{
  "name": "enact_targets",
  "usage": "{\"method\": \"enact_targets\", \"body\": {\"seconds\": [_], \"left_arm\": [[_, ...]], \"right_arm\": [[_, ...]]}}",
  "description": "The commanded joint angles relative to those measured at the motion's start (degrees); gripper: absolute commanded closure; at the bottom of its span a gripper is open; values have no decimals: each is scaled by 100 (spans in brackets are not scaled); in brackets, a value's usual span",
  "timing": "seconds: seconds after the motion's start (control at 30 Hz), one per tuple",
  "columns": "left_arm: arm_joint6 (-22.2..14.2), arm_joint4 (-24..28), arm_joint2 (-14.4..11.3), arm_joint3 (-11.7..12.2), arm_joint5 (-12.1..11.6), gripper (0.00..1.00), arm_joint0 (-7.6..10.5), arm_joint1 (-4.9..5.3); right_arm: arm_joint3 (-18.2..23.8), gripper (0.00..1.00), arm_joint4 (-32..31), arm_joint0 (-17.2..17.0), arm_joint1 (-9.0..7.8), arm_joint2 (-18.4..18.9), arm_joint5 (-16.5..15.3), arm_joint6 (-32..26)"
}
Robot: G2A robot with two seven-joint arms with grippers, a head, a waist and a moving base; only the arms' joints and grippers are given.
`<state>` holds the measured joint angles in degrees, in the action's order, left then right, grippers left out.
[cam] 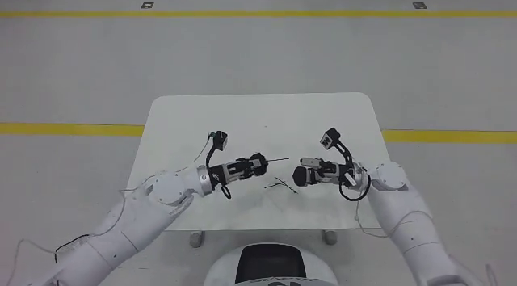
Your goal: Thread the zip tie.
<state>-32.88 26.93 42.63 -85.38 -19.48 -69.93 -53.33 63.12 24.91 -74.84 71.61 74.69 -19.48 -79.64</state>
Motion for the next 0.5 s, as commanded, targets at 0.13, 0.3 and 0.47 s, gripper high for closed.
{"method": "enact_targets", "body": {"seconds": [0.13, 0.3, 0.47], "left_arm": [[3, -18, 1, -5, 0, 100, 4, 0], [-98, 689, -25, 126, 268, 100, -107, -48], [-858, 1825, -20, 391, 527, 100, -189, -104]], "right_arm": [[-1, 0, 1, 1, -1, -1, 0, 0], [43, 0, 89, -40, 8, -41, 17, 93], [-106, 0, 354, 14, -7, -10, 0, 0]]}}
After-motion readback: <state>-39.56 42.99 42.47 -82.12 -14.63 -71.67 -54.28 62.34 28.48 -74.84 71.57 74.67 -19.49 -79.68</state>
